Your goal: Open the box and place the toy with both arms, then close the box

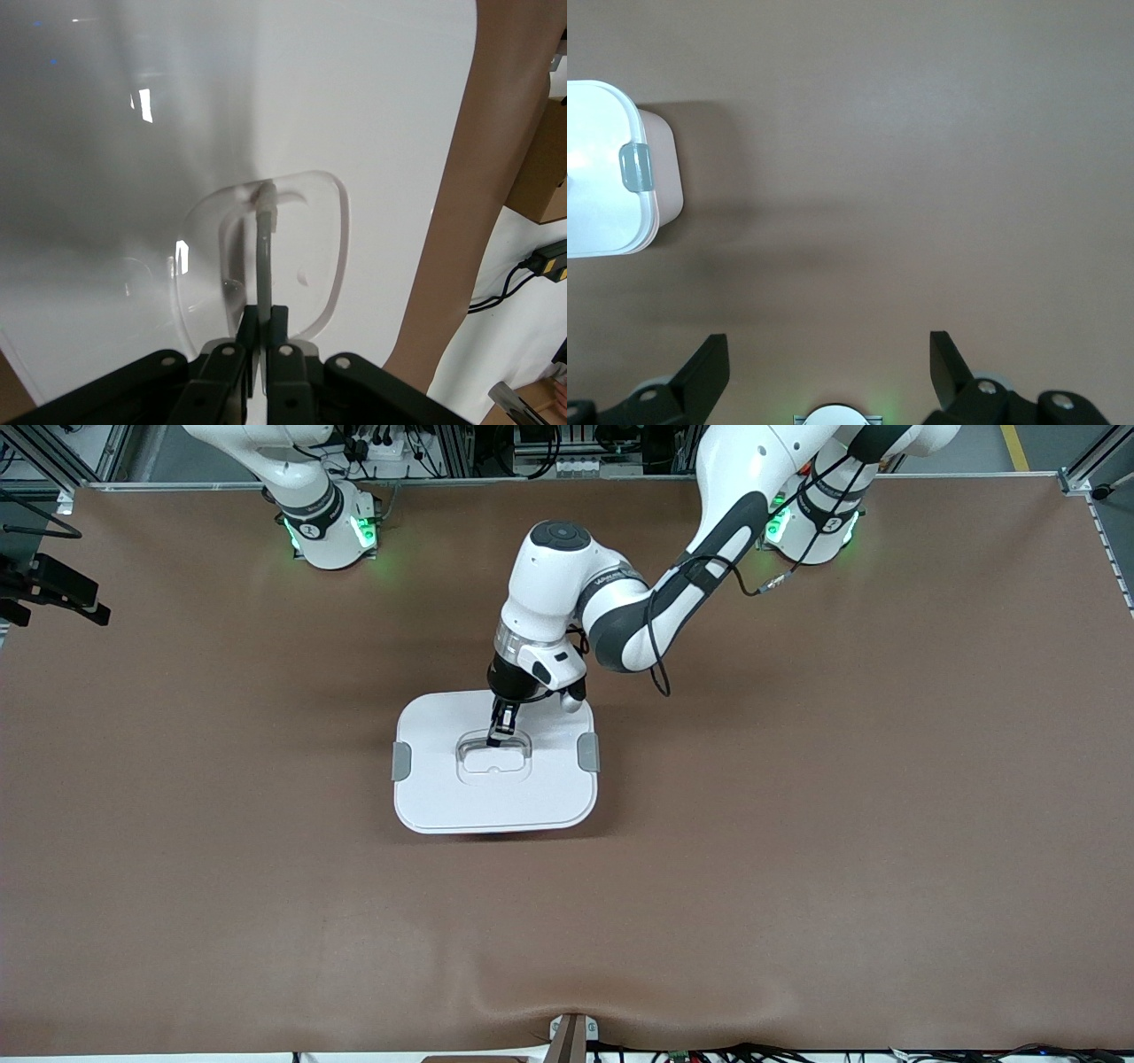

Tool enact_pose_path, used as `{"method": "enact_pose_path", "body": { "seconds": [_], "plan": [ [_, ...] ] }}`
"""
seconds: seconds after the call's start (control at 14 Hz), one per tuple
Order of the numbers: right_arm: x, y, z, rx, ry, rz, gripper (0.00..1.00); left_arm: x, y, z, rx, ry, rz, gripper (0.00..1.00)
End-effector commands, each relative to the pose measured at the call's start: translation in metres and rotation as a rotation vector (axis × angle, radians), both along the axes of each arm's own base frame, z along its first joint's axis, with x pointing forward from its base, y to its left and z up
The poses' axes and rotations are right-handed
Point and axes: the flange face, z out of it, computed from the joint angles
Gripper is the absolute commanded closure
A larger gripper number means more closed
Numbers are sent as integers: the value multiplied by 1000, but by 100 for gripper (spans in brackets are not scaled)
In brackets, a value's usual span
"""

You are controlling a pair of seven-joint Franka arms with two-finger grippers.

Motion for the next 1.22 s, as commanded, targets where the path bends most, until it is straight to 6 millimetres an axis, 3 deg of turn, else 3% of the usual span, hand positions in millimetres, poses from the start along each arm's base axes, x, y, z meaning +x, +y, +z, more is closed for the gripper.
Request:
{"method": "enact_pose_path", "body": {
  "seconds": [0.0, 1.07, 1.15],
  "plan": [
    [-2, 8, 8, -18, -12, 24, 0, -14, -6, -3, -116, 34, 253, 100],
    [-3, 5, 8, -17, -12, 18, 0, -32, -14, -10, -111, 1, 304, 100],
    [-3, 4, 8, -15, -12, 17, 0, -30, -13, -7, -112, -2, 305, 49]
  ]
}}
